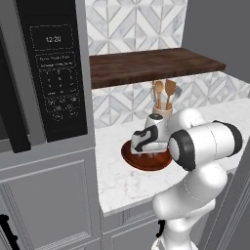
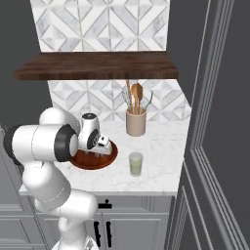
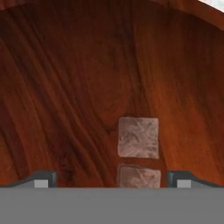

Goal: Grab a lemon wedge from the fridge and one ice cube from the ice bowl, and put them in the glass of lemonade.

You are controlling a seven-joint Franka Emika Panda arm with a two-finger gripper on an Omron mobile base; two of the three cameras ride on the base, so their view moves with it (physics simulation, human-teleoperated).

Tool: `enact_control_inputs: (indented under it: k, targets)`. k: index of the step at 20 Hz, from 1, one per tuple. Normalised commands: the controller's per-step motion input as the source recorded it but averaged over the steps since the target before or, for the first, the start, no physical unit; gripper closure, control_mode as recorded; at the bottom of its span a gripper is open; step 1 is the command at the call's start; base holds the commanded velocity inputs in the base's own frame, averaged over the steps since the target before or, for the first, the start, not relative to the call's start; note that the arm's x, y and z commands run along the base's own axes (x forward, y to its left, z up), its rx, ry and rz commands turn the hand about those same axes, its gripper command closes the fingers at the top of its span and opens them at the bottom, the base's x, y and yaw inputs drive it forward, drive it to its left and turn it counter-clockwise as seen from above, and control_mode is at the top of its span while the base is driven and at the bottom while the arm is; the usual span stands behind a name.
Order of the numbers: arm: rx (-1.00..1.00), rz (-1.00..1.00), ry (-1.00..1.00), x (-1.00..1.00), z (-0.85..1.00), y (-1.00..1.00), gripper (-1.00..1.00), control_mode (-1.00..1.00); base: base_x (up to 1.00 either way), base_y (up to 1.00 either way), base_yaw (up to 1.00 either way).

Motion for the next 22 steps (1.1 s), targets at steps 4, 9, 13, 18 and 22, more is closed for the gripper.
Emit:
enact_control_inputs:
  k: [4, 9, 13, 18, 22]
  targets:
    - [0.00, 0.00, 0.00, 0.00, 0.00, 0.00, 1.00, -1.00, 0.00, 0.00, 0.00]
    - [0.00, 0.00, 0.00, 0.00, 0.00, 0.00, 1.00, -1.00, 0.00, 0.00, 0.00]
    - [0.00, 0.00, 0.01, 0.06, 0.01, -0.08, 1.00, -1.00, 0.00, 0.00, 0.00]
    - [0.05, 0.00, -0.01, -0.31, 0.20, -0.20, 1.00, -1.00, 0.00, 0.00, 0.00]
    - [0.05, 0.00, -0.05, -0.25, 0.19, -0.13, 1.00, -1.00, 0.00, 0.00, 0.00]
